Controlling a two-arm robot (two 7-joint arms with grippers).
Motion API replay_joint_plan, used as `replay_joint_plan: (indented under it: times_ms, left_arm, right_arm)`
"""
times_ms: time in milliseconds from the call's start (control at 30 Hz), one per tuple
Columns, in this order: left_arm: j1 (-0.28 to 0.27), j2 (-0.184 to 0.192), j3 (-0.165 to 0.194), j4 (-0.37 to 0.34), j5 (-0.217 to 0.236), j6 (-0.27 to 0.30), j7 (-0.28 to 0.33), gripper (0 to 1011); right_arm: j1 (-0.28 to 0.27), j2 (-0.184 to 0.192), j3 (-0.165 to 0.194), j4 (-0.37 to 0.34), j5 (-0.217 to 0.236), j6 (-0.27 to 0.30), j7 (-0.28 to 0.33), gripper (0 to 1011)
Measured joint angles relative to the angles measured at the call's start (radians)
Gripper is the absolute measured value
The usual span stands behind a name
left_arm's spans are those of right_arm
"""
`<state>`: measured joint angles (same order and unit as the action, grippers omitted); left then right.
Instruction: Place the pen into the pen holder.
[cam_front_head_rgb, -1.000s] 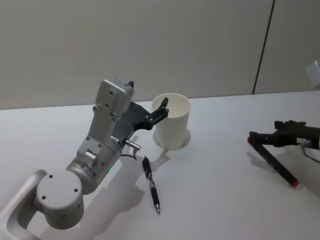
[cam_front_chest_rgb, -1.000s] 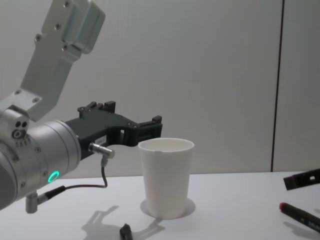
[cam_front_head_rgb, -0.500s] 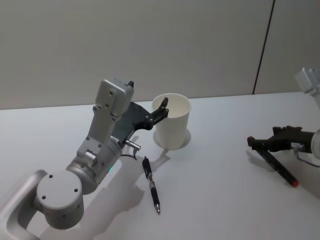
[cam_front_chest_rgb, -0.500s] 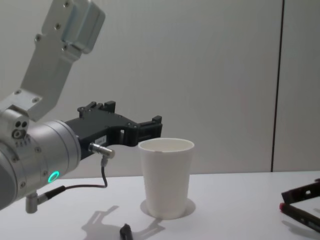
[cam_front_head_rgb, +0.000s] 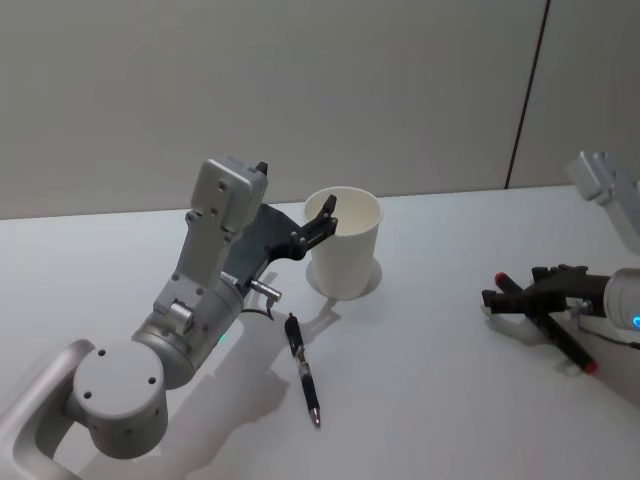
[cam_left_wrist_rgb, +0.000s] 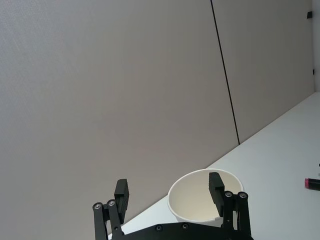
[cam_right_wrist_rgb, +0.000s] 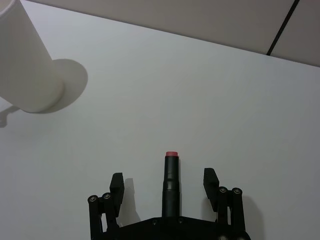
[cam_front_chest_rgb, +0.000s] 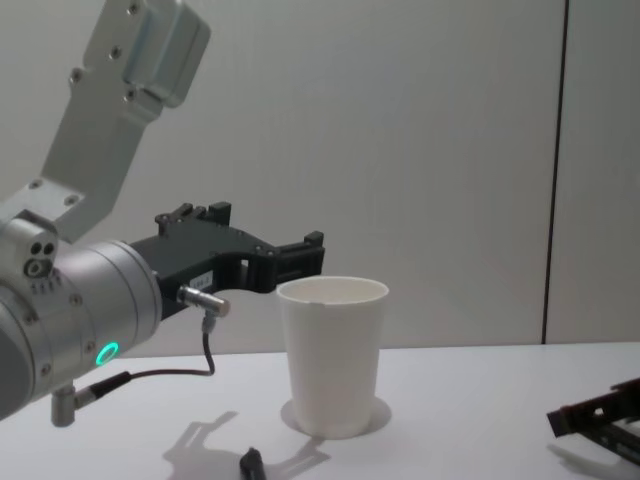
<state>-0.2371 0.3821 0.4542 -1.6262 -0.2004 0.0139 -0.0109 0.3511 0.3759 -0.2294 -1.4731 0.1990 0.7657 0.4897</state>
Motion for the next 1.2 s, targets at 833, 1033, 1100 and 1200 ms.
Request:
replay_joint_plan:
  times_ms: [833, 1033, 1100, 1200]
  left_arm:
    - [0.0, 0.0, 0.0, 0.0, 0.0, 0.0, 0.0, 1001]
    - [0.0, 0.0, 0.0, 0.0, 0.0, 0.0, 0.0, 1001]
    - [0.0, 0.0, 0.0, 0.0, 0.0, 0.0, 0.0, 1001]
    - [0.0, 0.0, 0.0, 0.0, 0.0, 0.0, 0.0, 1001]
  right_arm:
    - [0.0, -0.008, -0.015, 0.025, -0.011, -0.01, -0.001, 797]
    - [0.0, -0.009, -0.016, 0.027, -0.011, -0.01, -0.001, 759]
    - [0.0, -0.009, -0.016, 0.027, -0.011, -0.01, -0.001, 747]
    - [0.0, -0.009, -0.017, 0.028, -0.011, -0.01, -0.001, 730]
